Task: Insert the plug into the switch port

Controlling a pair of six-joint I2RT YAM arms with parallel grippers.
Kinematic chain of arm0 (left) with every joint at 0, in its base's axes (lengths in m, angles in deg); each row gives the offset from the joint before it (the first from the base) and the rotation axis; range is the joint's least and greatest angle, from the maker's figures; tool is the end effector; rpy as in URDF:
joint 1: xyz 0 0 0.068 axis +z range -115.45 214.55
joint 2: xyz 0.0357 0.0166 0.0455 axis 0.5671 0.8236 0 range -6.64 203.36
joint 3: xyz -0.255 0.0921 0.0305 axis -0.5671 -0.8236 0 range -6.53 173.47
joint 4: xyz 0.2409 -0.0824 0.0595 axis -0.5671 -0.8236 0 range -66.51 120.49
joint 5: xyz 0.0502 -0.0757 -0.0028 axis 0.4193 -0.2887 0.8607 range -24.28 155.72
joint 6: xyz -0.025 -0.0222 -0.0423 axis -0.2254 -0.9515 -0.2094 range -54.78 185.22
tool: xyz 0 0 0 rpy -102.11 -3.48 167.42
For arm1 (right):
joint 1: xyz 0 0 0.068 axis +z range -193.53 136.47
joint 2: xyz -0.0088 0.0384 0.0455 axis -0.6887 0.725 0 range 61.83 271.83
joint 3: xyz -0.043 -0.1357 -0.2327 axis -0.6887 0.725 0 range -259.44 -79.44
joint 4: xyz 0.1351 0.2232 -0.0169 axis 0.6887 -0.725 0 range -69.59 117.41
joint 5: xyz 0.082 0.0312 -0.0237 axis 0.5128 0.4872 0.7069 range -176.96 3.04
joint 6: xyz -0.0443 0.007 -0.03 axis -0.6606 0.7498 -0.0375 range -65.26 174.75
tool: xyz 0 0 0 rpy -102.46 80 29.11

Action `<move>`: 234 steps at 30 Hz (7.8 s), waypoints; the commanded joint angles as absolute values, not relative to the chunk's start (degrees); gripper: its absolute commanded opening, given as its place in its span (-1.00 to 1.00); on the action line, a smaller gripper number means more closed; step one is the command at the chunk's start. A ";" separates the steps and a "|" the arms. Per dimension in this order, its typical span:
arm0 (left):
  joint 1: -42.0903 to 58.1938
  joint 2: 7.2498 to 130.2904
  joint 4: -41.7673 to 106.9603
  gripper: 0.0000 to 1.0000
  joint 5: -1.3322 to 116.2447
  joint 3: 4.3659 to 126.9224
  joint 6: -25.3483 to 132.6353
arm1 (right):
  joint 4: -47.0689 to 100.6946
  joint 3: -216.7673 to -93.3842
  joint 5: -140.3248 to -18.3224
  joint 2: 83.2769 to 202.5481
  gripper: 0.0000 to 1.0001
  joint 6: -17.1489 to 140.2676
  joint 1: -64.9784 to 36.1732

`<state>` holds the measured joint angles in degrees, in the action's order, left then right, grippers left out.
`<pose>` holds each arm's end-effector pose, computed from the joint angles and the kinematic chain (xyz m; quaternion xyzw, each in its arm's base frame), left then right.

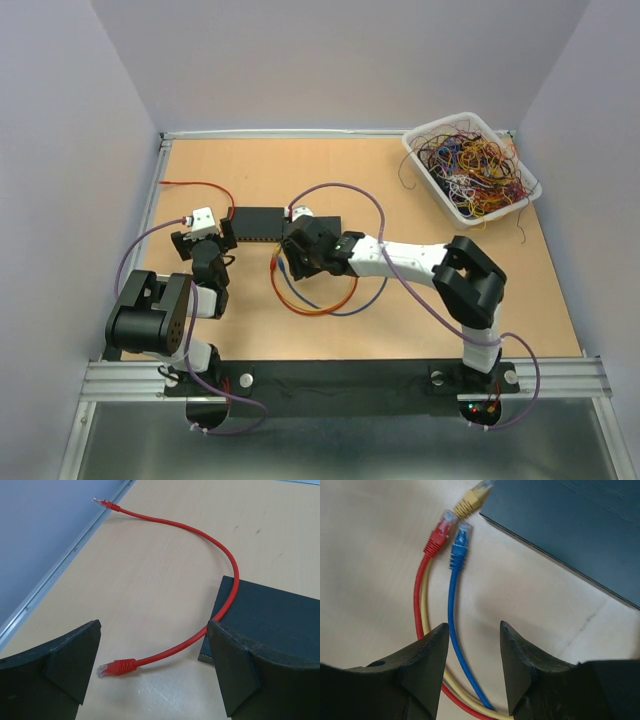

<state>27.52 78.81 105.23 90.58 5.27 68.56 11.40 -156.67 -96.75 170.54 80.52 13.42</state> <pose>0.2319 -0.0135 0.1605 -0.0913 0.6950 0.1282 0.7015 0.2334 0.3477 0.2064 -0.2198 0.9027 0.1791 0.3237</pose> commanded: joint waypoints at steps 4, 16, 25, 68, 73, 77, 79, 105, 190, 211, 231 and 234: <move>27.61 77.48 122.87 0.97 90.94 6.13 68.56 | 12.73 -166.18 -96.64 176.79 0.01 81.55 15.62; 27.61 77.48 122.95 0.98 90.94 6.04 68.48 | 12.12 -174.01 -96.98 183.91 0.00 82.34 17.90; 27.61 77.48 122.95 0.97 90.86 6.13 68.48 | 9.92 -177.17 -100.23 188.21 -0.20 82.17 19.57; 27.61 77.48 122.95 0.97 90.86 6.04 68.56 | 8.51 -159.94 -103.50 170.55 -0.26 81.03 20.28; 27.61 77.48 122.95 0.97 90.94 6.04 68.56 | 8.60 -164.86 -104.97 174.23 -0.26 79.53 20.28; 27.61 77.48 122.87 0.98 90.94 6.04 68.48 | 8.60 -169.51 -105.16 177.49 -0.31 77.78 20.28; 27.61 77.48 122.87 0.97 90.94 6.04 68.56 | 8.60 -171.19 -105.24 180.30 -0.35 77.07 20.10; 27.61 77.48 122.87 0.97 90.85 6.13 68.56 | 8.42 -177.45 -101.47 191.03 -0.46 76.81 16.76; 21.28 22.11 61.96 0.67 17.20 17.12 28.66 | 21.25 -141.31 -41.44 119.49 -0.99 74.17 16.76; 21.19 36.50 50.62 0.66 41.00 26.25 36.57 | 6.32 -143.77 -117.80 123.79 -0.99 71.54 16.76; 19.79 81.23 47.63 0.51 45.86 49.70 43.07 | 20.37 -139.21 -99.01 151.12 -0.99 81.11 16.41; 19.61 86.86 47.81 0.51 43.05 53.58 44.21 | 21.87 -138.16 -98.57 154.55 -0.99 82.16 14.92</move>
